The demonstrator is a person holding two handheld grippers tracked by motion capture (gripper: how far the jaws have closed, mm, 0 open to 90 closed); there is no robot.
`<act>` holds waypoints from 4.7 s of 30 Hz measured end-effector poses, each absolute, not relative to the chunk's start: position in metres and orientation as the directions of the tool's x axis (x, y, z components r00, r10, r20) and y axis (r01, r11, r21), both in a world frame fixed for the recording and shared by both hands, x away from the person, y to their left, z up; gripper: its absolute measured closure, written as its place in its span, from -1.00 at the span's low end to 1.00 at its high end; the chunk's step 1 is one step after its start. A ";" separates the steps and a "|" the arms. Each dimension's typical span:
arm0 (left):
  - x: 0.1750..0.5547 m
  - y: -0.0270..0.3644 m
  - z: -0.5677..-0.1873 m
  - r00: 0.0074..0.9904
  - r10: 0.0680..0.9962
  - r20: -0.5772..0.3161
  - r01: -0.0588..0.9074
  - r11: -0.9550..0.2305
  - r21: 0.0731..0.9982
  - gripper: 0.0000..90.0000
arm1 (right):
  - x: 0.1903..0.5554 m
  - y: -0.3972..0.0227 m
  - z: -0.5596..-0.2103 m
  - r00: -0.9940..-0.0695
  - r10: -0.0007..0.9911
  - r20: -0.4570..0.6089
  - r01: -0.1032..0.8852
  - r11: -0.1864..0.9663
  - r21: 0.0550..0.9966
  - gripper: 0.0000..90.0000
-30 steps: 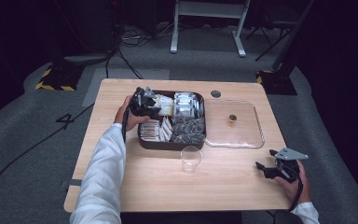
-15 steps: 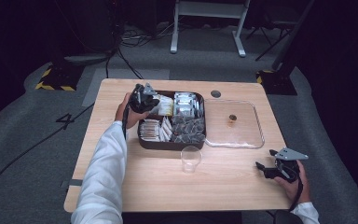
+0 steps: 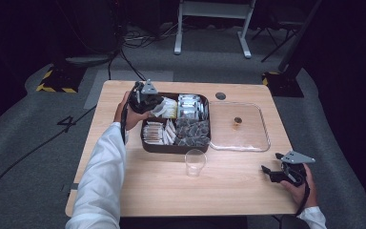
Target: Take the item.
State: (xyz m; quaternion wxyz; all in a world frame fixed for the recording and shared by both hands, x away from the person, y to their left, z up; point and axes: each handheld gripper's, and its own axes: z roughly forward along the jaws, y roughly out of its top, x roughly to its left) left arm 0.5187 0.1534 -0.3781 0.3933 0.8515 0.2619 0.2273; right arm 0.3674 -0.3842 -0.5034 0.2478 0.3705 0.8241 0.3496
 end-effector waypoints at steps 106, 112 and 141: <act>0.391 0.048 -0.390 0.979 0.195 0.051 0.067 -0.555 0.829 0.96 | 0.368 -0.384 -0.503 -0.600 0.786 -0.146 0.442 0.478 0.759 -0.61; 0.392 0.047 -0.409 0.982 0.190 0.017 0.099 -0.584 0.806 0.91 | 0.368 -0.384 -0.503 -0.600 0.786 -0.146 0.442 0.478 0.759 -0.61; 0.391 0.074 -0.397 0.951 0.292 0.106 0.097 -0.603 0.792 0.30 | 0.368 -0.384 -0.503 -0.601 0.786 -0.148 0.441 0.480 0.759 -0.61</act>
